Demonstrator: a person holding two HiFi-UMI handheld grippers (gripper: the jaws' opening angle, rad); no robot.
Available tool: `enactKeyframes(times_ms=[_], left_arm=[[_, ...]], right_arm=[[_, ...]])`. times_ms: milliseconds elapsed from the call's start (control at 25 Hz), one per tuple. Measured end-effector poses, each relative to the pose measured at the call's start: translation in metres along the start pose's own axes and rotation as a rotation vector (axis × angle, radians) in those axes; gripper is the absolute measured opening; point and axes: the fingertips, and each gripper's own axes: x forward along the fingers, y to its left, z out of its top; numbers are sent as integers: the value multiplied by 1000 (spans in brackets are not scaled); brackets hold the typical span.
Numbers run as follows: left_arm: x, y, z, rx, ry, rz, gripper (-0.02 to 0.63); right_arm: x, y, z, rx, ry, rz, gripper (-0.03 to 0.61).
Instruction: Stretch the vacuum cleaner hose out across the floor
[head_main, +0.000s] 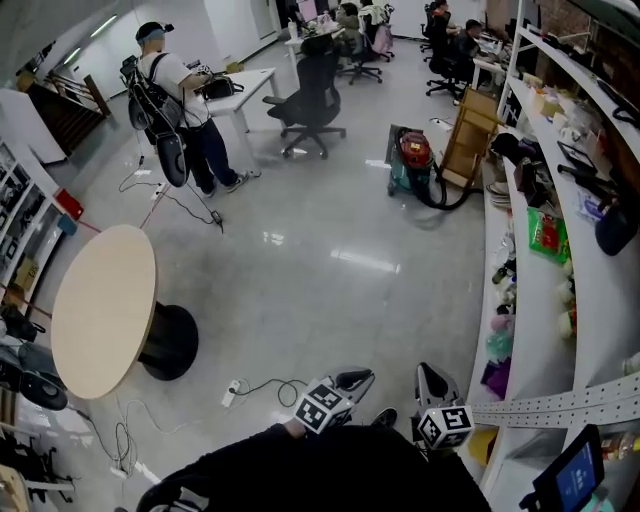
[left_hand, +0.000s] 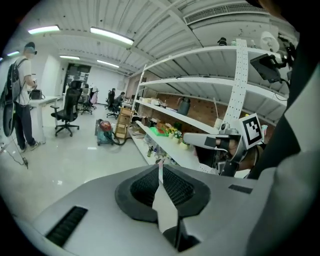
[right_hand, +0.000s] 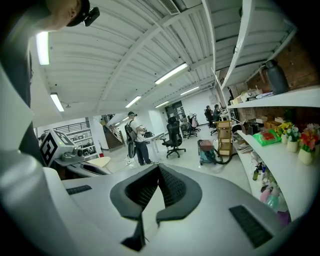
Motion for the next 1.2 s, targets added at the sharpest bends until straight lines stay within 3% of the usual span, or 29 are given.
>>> enactKeyframes(times_ms=[240,520,680,880,1040,1200], left_arm=[[39,8,19,-51,41,68,38],[71,38,30,-88,81,86,38],[102,66,44,-79,88,22,38],[135,126,96,-63,51,-65,38],[143,180,141,-43,27,-137,38],[147,234,154,-66,34,-175,38]], right_arm=[[23,-38,-2,42,38,98,12],[62,-64,-9,73,87,132,14],[94,-84,-4,55,99,85,14],[148,-111,32,32,86,-27,14],[205,-109,69,-2,76,-89,14],[258,-98,76,-8,118,-93,14]])
